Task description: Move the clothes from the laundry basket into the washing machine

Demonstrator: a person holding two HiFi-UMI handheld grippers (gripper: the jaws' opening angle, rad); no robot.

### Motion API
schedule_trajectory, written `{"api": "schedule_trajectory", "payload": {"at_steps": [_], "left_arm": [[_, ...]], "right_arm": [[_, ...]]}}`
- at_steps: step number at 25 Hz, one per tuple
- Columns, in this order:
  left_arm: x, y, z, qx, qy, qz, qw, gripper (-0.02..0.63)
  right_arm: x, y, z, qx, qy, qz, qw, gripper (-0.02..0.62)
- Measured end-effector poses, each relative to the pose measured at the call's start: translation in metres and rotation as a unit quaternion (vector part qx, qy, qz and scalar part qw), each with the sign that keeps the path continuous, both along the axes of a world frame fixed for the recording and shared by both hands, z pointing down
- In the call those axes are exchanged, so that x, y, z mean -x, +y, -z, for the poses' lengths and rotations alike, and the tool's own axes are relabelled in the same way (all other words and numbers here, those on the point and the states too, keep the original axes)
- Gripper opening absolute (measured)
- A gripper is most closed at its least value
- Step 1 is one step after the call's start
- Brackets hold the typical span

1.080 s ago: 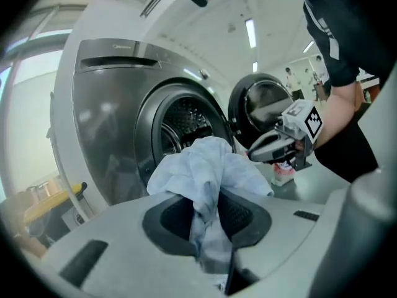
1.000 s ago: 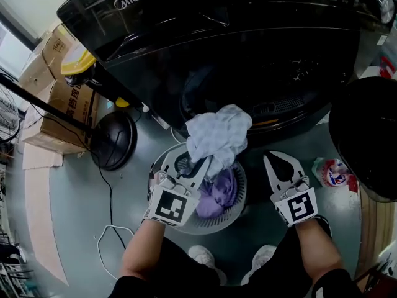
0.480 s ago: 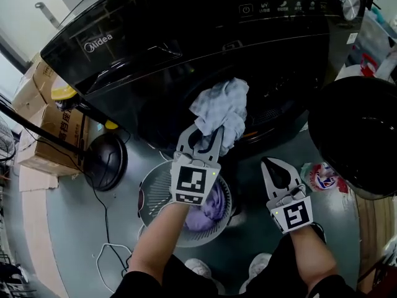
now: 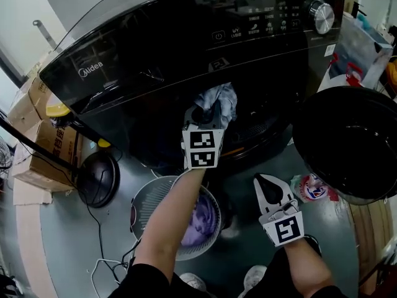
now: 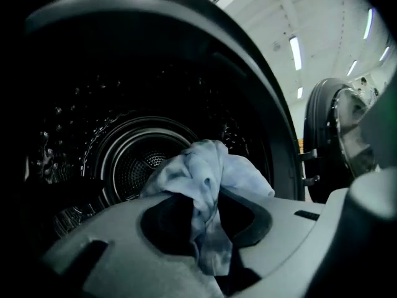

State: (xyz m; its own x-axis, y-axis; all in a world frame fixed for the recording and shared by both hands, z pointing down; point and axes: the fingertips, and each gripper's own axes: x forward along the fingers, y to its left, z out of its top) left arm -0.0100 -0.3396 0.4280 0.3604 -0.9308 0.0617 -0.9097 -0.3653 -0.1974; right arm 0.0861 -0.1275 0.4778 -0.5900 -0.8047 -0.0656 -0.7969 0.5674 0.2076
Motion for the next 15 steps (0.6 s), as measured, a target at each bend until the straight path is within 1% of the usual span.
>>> {"api": "schedule_trajectory", "payload": {"at_steps": [1,2,3,4,6,7,8,9,12,15], "left_arm": [[0.001,-0.011,-0.006,0.012,0.005,0.011,0.9999,0.094],[0.003,-0.021,-0.015,0.033,0.008,0.021,0.9992,0.097],[0.006,-0.031,-0.03,0.065,0.008,0.03,0.9974,0.106],[0.009,-0.039,-0.048,0.107,0.002,0.038,0.9935,0.135],[0.012,-0.045,-0.082,0.187,-0.013,0.043,0.9813,0.309],[0.012,-0.043,-0.092,0.209,-0.017,0.04,0.9769,0.332],[0.011,-0.039,-0.098,0.218,-0.022,0.035,0.9751,0.352],[0.01,-0.032,-0.1,0.218,-0.031,0.029,0.9751,0.356],[0.003,-0.011,-0.099,0.203,-0.052,0.011,0.9778,0.365],[0.0,0.011,-0.093,0.187,-0.056,-0.004,0.9808,0.364]], "right_arm": [[0.0,0.001,0.0,0.0,0.001,-0.001,1.0,0.006],[0.0,0.001,0.0,0.002,0.004,-0.001,1.0,0.006],[0.002,0.002,-0.001,0.004,0.008,0.001,1.0,0.006],[0.005,0.002,-0.001,0.005,0.013,0.004,1.0,0.006],[0.012,0.005,-0.004,0.008,0.021,0.012,1.0,0.006],[0.014,0.007,-0.006,0.011,0.027,0.016,0.999,0.006],[0.016,0.008,-0.008,0.014,0.032,0.02,0.999,0.006],[0.017,0.01,-0.01,0.017,0.034,0.022,0.999,0.006],[0.018,0.01,-0.012,0.018,0.036,0.024,0.999,0.006],[0.019,0.008,-0.009,0.009,0.025,0.024,0.999,0.006]]}}
